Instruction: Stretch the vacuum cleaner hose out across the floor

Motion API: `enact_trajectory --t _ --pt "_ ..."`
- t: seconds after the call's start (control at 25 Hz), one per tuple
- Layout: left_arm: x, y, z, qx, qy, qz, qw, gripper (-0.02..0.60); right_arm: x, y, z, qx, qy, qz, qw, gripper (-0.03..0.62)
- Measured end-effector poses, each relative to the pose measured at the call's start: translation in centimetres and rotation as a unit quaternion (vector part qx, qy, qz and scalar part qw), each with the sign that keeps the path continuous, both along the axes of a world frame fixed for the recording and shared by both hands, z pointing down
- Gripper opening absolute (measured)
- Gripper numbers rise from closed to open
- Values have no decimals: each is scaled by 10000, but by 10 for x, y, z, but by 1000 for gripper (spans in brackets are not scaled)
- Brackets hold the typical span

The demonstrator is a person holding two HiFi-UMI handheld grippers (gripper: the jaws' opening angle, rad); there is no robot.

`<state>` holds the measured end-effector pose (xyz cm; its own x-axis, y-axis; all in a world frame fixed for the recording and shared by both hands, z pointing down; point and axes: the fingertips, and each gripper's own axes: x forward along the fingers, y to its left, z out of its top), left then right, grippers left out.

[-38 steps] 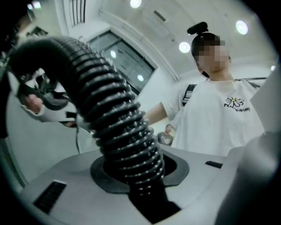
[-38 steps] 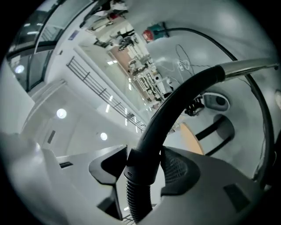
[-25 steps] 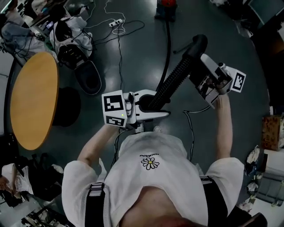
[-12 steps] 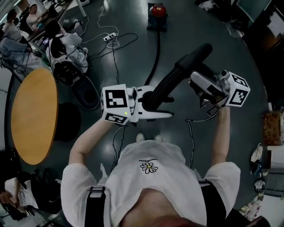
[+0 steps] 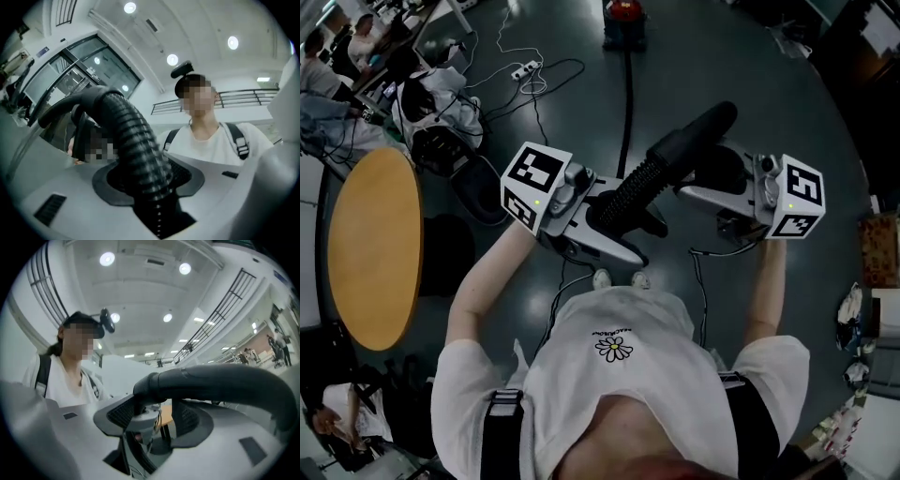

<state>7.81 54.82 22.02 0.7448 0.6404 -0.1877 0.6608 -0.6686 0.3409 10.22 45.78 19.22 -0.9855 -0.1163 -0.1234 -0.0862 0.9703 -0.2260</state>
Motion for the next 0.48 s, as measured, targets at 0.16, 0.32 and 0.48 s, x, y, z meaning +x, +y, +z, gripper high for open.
enact_trajectory --t 0.16,0.32,0.48 --pt "9 5 -5 -616 -186 -129 9978 169 -33 -11 40 1124 1557 800 9781 232" --pt "20 29 19 -966 -563 -324 9932 169 -37 9 78 -774 259 -611 9948 216" --pt "27 45 53 -1610 -827 -290 9831 168 -33 33 132 -2532 -475 -1266 9579 216"
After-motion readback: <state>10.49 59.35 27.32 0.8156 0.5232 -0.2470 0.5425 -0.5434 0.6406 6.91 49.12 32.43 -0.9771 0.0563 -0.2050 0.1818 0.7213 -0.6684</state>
